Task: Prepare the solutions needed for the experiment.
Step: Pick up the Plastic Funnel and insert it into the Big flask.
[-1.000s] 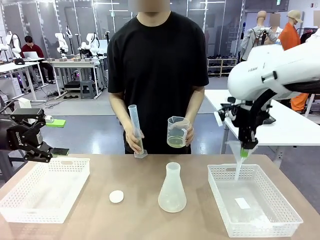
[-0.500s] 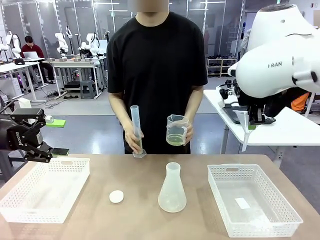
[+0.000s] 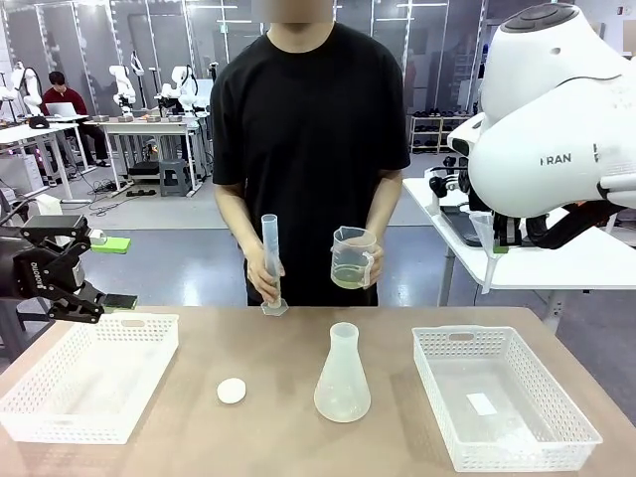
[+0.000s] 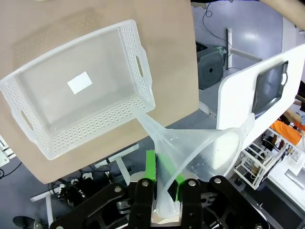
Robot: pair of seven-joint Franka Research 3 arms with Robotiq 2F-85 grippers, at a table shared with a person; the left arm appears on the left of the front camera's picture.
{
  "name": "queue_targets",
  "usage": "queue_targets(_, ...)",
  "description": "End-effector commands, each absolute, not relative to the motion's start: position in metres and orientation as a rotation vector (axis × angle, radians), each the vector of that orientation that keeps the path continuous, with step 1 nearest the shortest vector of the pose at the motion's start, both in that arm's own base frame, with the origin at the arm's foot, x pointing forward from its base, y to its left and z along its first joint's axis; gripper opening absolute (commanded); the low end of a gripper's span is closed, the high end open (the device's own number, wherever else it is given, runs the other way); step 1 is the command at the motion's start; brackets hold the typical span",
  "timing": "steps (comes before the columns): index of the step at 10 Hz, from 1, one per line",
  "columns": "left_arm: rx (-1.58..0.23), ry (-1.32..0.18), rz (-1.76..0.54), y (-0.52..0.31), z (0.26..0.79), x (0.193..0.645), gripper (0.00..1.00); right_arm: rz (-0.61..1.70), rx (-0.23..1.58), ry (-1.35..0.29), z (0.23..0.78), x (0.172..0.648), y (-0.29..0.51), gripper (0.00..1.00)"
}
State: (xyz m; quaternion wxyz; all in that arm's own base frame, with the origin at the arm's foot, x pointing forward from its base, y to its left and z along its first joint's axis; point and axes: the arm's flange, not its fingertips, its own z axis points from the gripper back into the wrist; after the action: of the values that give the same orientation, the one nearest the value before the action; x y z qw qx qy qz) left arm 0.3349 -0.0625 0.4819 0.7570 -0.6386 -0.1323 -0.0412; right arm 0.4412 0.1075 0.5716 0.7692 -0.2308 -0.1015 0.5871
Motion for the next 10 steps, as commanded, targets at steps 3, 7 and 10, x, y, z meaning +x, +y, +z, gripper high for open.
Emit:
queue_targets(3, -1.411, -0.292, -0.095, -0.064, 0.484, 0.336, 1.0, 1.283, -0.51, -0.215, 0.574, 0.443, 0.104, 0.0)
queue_targets(7, -1.411, -0.292, -0.095, -0.064, 0.484, 0.336, 1.0, 1.465, -0.51, -0.362, 0.586, 0.425, 0.153, 0.07)
queue_targets(10, -1.411, -0.292, -0.095, -0.064, 0.484, 0.336, 1.0, 1.664, -0.469, -0.524, 0.602, 0.399, 0.202, 0.07)
